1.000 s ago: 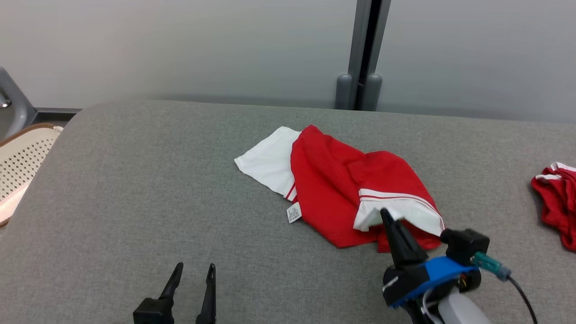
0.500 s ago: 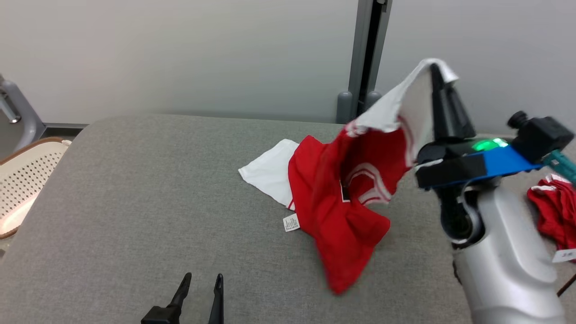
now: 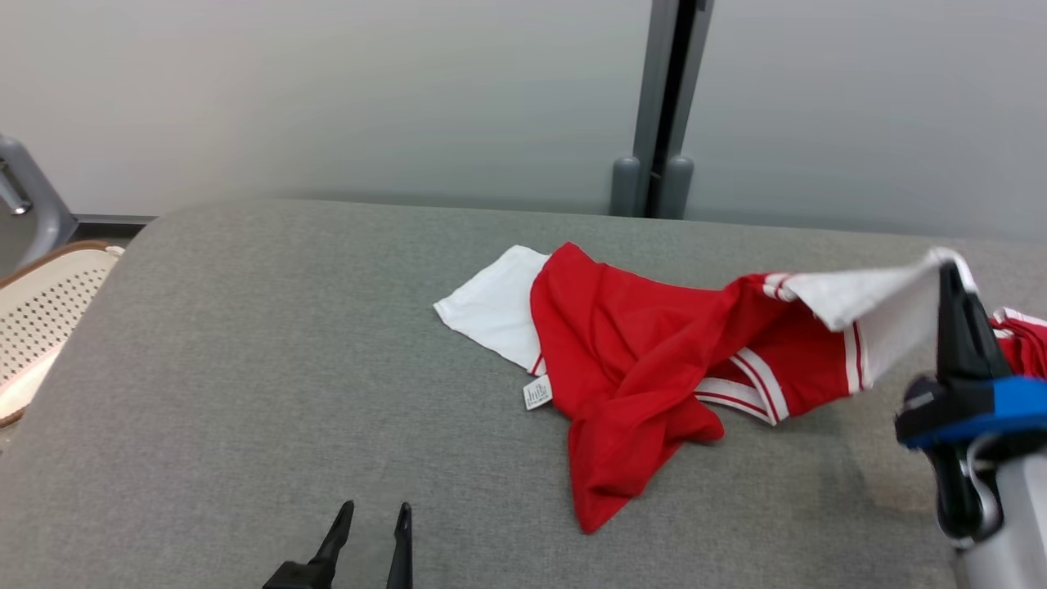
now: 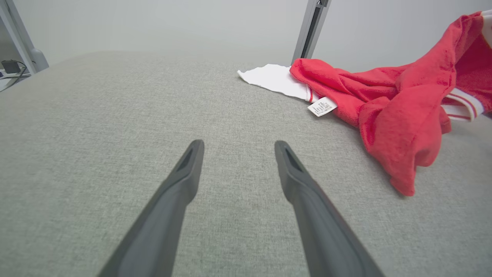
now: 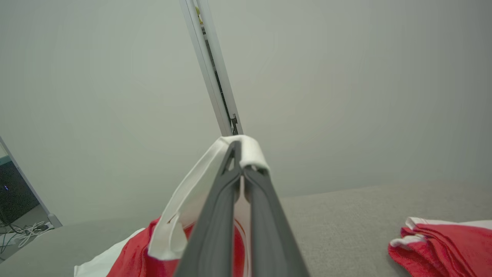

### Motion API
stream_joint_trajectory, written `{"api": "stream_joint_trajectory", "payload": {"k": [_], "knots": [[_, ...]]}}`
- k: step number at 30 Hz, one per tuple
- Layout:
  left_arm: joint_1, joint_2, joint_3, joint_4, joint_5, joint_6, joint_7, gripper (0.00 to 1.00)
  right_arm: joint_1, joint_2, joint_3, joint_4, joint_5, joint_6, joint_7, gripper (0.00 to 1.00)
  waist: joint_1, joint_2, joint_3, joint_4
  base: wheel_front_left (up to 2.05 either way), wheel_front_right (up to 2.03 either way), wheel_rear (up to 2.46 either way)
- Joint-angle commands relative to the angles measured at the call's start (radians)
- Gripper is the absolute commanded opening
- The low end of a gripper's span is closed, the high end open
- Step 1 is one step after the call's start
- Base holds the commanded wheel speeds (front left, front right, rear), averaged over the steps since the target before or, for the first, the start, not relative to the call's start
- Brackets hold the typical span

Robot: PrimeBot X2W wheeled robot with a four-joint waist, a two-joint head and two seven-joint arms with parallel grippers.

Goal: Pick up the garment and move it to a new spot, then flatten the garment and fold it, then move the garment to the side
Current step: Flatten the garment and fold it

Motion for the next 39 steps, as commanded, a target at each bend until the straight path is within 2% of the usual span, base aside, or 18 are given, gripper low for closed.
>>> {"api": "stream_joint_trajectory", "payload": {"k": [1,5,10,17,22,27,29,31,32,33,39], "knots": [[-0.026,0.000,-0.009,-0.009,-0.004,-0.003,-0.003,1.00,0.039,-0.021,-0.008,0.007,-0.014,0.000,-0.001,0.00,0.0001,0.0000,0.005,-0.007,0.00,0.00,0.00],[-0.060,0.000,-0.041,-0.021,-0.009,-0.013,-0.003,1.00,0.151,-0.046,-0.007,0.046,-0.042,0.000,0.000,0.00,0.0001,0.0000,0.028,-0.035,0.00,0.00,0.00],[-0.103,0.000,-0.095,-0.031,-0.012,-0.027,-0.003,1.00,0.252,-0.080,0.060,0.085,-0.088,0.000,0.000,0.00,0.0001,0.0000,0.055,-0.071,0.00,0.00,0.00],[-0.135,0.000,-0.144,-0.017,-0.017,-0.041,-0.003,1.00,0.304,-0.103,0.119,0.136,-0.143,0.000,0.000,0.00,0.0001,0.0000,0.079,-0.108,0.00,0.00,0.00],[-0.136,0.000,-0.161,-0.006,-0.018,-0.046,-0.003,1.00,0.302,-0.120,0.098,0.149,-0.165,0.000,-0.001,0.00,0.0001,0.0000,0.081,-0.120,0.00,0.00,0.00],[-0.127,0.000,-0.155,-0.001,-0.011,-0.049,-0.003,1.00,0.257,-0.093,-0.063,-0.049,-0.247,0.000,-0.001,0.00,0.0001,0.0000,0.079,-0.136,0.00,0.00,0.00],[-0.123,0.000,-0.153,0.003,-0.007,-0.051,-0.003,1.00,0.253,-0.071,-0.084,-0.124,-0.280,0.000,-0.001,0.00,0.0001,0.0000,0.077,-0.140,0.00,0.00,0.00],[-0.122,0.000,-0.153,0.006,-0.006,-0.052,-0.003,1.00,0.263,-0.055,-0.088,-0.148,-0.298,0.000,0.000,0.00,0.0001,0.0000,0.075,-0.140,0.00,0.00,0.00],[-0.122,0.000,-0.155,0.007,-0.005,-0.053,-0.003,1.00,0.274,-0.049,-0.087,-0.134,-0.301,0.000,0.000,0.33,0.0001,0.0000,0.073,-0.139,0.00,0.00,0.00],[-0.122,0.000,-0.157,0.009,-0.004,-0.054,-0.003,1.00,0.290,-0.038,-0.090,-0.104,-0.306,0.000,0.000,1.00,0.0001,0.0000,0.072,-0.137,0.00,0.00,0.00],[-0.124,0.000,-0.161,0.011,-0.001,-0.057,-0.003,1.00,0.330,0.006,-0.133,-0.010,-0.331,0.000,-0.001,1.00,0.0001,0.0000,0.066,-0.126,0.00,0.00,0.00]]}}
